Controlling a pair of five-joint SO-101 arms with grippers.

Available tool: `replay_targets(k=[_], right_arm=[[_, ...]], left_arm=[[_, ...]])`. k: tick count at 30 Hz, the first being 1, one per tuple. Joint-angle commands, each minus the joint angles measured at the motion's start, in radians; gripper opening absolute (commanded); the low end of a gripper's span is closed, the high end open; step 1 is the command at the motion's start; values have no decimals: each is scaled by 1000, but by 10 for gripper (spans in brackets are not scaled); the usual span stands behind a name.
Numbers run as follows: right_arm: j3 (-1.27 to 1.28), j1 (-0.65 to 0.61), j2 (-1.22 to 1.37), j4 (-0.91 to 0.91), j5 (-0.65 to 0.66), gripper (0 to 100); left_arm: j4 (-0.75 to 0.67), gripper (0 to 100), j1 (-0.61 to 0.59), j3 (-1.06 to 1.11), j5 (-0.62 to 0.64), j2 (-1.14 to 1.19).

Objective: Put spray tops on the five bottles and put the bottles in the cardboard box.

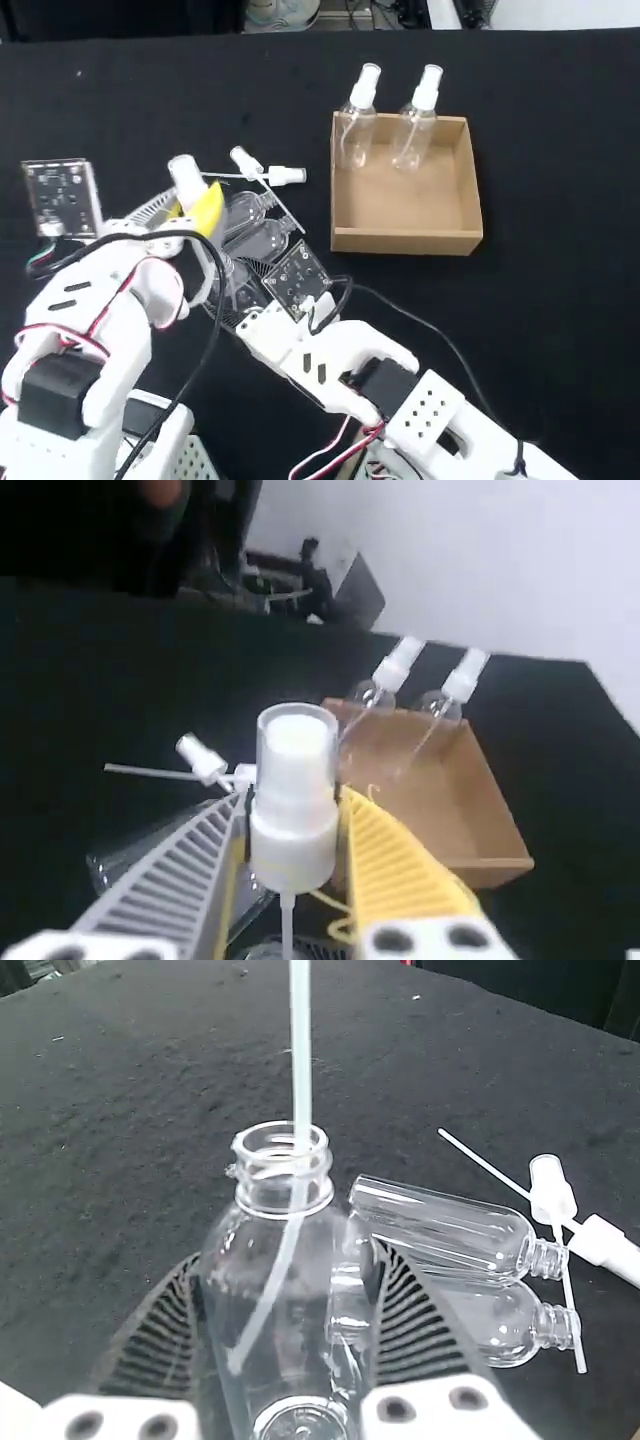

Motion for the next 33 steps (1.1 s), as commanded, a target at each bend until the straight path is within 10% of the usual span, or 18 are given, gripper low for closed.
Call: replay_targets(k=[1, 16, 25, 33], right_arm=[[-28, 9, -35, -23, -6, 10], [-30, 38, -35, -29, -6, 10], [-28, 37, -35, -28, -6, 10], [-28, 37, -35, -29, -6, 10]], left_arm=[[38, 173, 13, -1, -11, -9], [157, 213, 2, -185, -141, 0], [-129, 213, -314, -16, -146, 3], [-28, 213, -176, 87, -273, -8]])
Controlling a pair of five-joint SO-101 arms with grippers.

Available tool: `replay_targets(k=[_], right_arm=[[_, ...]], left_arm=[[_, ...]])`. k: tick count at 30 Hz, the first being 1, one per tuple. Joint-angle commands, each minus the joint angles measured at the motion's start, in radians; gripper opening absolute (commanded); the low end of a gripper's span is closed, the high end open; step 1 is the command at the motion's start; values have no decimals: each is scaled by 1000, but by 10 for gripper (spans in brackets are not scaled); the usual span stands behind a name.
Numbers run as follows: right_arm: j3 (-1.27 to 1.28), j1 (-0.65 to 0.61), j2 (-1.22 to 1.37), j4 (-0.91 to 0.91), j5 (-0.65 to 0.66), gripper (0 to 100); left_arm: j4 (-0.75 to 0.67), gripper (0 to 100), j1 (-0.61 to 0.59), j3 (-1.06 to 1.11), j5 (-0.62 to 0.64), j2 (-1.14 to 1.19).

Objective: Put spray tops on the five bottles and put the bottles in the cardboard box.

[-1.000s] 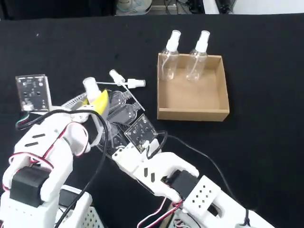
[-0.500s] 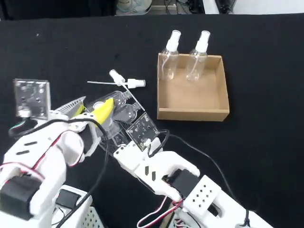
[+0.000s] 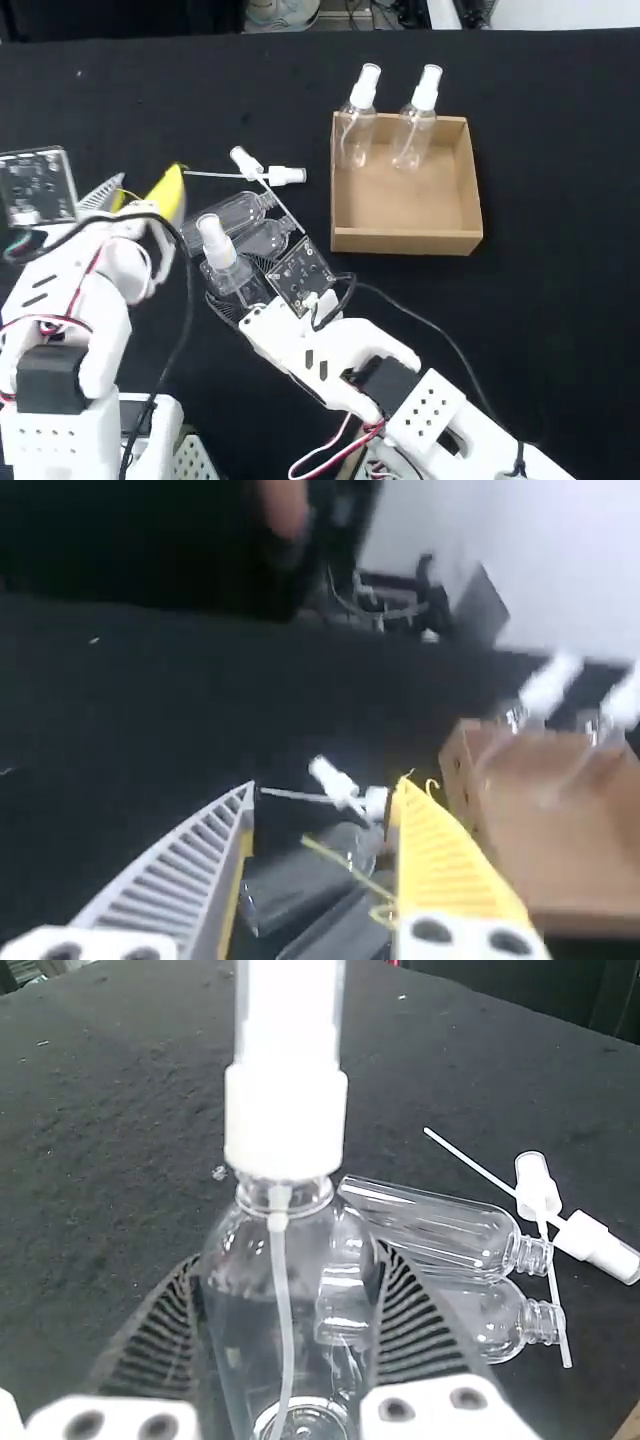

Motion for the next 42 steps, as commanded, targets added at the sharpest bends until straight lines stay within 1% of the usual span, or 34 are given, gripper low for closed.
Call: replay_targets(k=[1, 8, 12, 17, 18, 19, 21, 23, 26, 30, 32, 34, 36, 38, 42], right_arm=[[-28, 12, -35, -29, -6, 10], [-28, 15, -35, -29, -6, 10], [-28, 17, -35, -29, -6, 10], [-30, 23, -35, -23, -2, 10], [-33, 43, -35, -23, -2, 10], [-44, 72, -35, -21, -2, 10], [-76, 170, -35, -20, -2, 10], [-124, 292, -35, 2, -2, 10], [-185, 473, -28, 29, 0, 10], [-216, 686, -25, 18, 2, 11], [-208, 792, -24, -38, 2, 11], [-179, 895, -22, -132, 2, 11], [-140, 961, -22, -242, 2, 11], [-107, 999, -22, -328, 21, 11], [-94, 1092, -22, -371, 147, 11]], left_arm=[[69, 213, 97, -10, -63, -9], [213, 213, 110, -185, -63, -9], [282, 213, 114, -236, -63, -9], [290, 213, 105, -295, -64, -9], [292, 213, 84, -315, -64, -3], [290, 213, 53, -326, -64, 0], [282, 213, -8, -320, -64, 3], [236, 213, -54, -242, -64, 3], [112, 213, -97, -50, -58, -9], [-86, 213, -105, 213, -55, -9], [-173, 213, -99, 312, -54, -9], [-262, 213, -99, 394, -14, -9], [-330, 213, -99, 458, 35, -9], [-368, 213, -99, 499, 60, -9], [-377, 213, -99, 555, 72, -9]])
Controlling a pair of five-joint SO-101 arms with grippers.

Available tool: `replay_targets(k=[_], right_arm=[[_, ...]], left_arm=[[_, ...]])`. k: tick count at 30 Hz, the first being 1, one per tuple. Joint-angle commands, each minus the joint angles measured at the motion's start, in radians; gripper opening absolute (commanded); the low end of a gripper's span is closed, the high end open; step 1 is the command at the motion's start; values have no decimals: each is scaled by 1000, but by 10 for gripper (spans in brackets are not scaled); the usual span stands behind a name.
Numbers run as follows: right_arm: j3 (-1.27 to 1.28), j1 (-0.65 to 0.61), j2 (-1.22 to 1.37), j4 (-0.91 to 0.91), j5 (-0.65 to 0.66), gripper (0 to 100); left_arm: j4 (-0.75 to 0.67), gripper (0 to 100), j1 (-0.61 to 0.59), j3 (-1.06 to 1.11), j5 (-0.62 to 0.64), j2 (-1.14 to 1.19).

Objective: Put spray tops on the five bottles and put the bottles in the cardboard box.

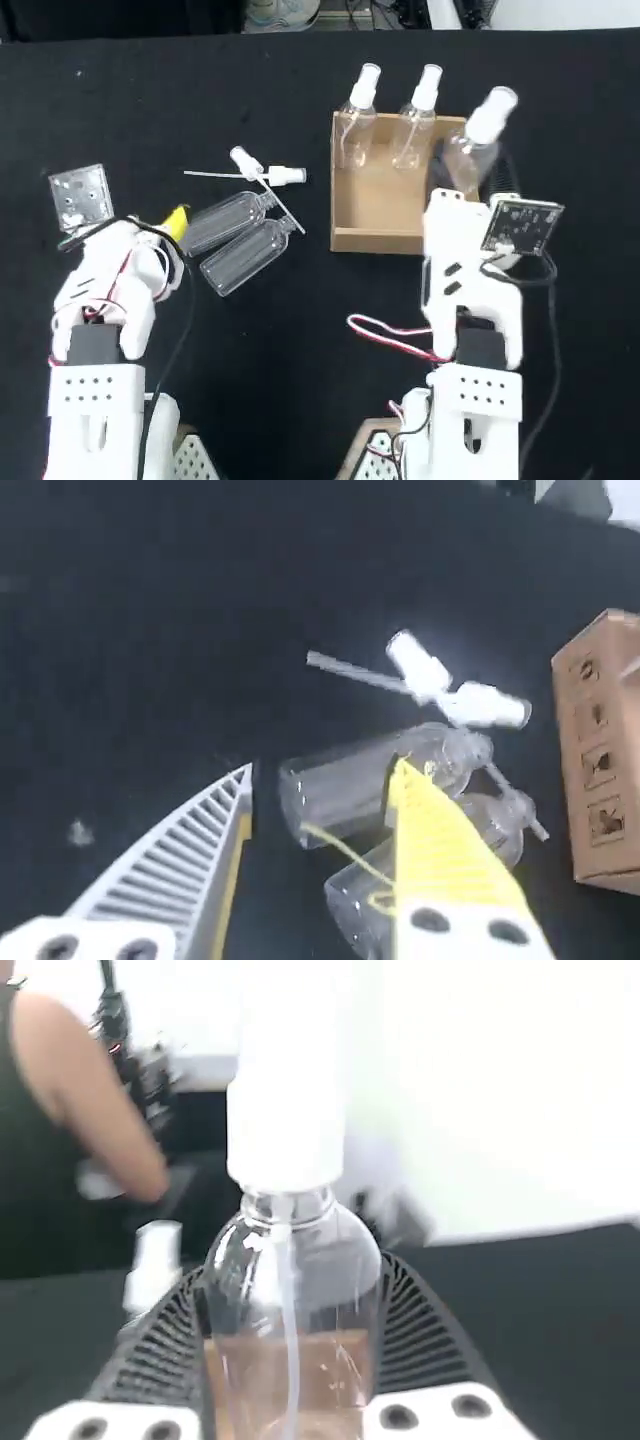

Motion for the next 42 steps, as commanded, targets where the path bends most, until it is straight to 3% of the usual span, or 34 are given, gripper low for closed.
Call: replay_targets(k=[1, 7, 14, 20, 29, 33, 42], right_arm=[[-12, 109, -22, -64, 83, 11], [-47, 176, 50, -140, 92, 11], [-271, 166, 475, -155, 83, 11], [-441, 166, 748, -155, 91, 11], [-499, 48, 909, -160, 92, 11], [-472, 23, 967, -282, 86, 11], [-384, 23, 1248, -806, 86, 11]], left_arm=[[-40, 213, -5, 36, 21, -11], [-141, 213, -12, 120, 92, -11], [-238, 213, -13, 214, 97, -11], [-239, 213, -10, 216, 97, -11], [-239, 213, -12, 217, 97, -11], [-239, 213, -13, 222, 97, -11], [-241, 213, -8, 239, 97, -11]])
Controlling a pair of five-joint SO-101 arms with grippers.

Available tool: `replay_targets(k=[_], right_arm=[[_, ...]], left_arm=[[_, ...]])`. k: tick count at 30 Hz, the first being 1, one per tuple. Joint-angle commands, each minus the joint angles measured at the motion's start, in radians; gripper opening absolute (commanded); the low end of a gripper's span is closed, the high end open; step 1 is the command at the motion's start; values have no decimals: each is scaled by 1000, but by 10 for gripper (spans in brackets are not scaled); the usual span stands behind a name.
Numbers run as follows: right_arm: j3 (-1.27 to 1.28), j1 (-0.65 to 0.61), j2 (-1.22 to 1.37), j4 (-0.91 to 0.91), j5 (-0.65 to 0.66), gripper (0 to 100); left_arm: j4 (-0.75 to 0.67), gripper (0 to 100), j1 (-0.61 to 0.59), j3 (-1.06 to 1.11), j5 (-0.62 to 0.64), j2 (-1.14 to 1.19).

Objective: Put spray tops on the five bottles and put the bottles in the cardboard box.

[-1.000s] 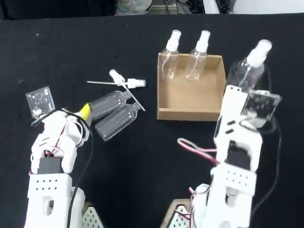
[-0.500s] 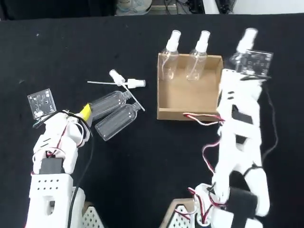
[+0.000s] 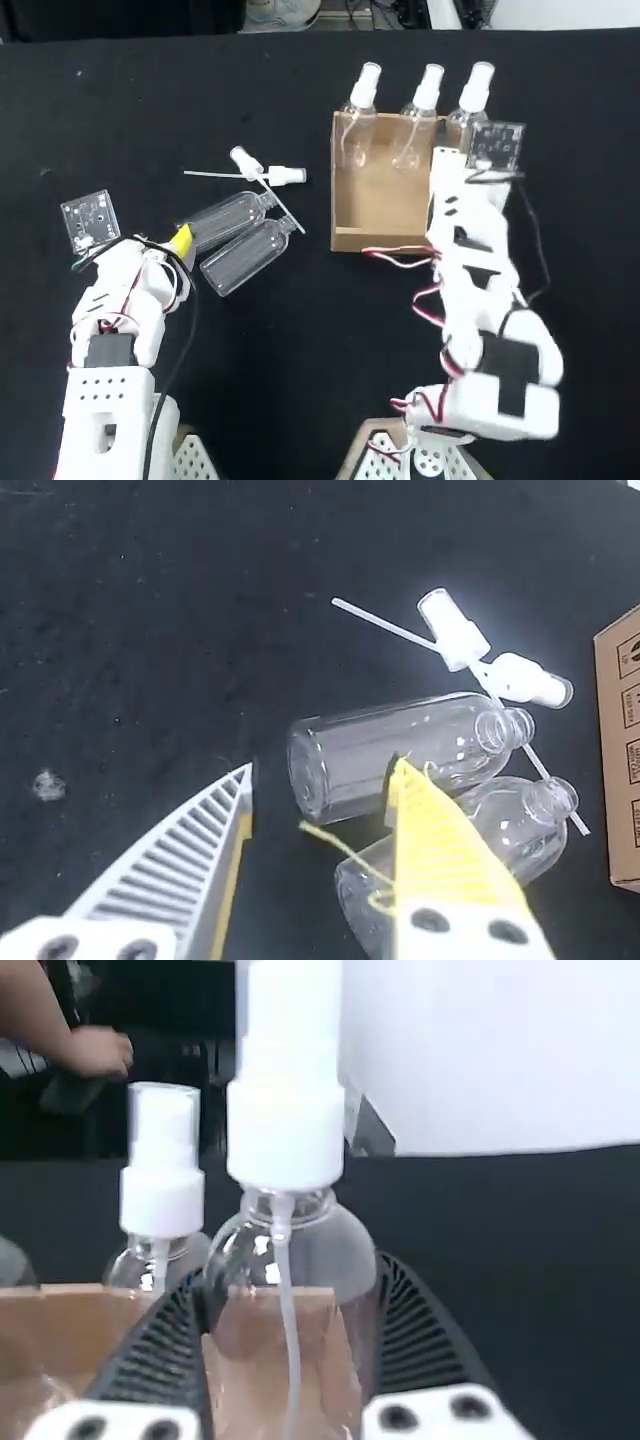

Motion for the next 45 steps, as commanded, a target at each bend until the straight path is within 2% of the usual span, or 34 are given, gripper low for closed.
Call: replay_targets(k=[1, 8, 17, 39, 45], right_arm=[[-4, -14, 76, -193, 5, 11], [-4, -17, 213, -345, 3, 11], [-12, -29, 278, -344, -74, 12], [-13, -35, 311, -341, -68, 14], [35, -60, 311, -348, -68, 112]], left_arm=[[-25, 213, -8, -12, 12, -11], [-25, 213, -12, -13, 12, -11], [-25, 213, -12, -13, 12, -11], [-25, 213, -12, -16, 12, -11], [-25, 213, -12, -18, 12, -11]])
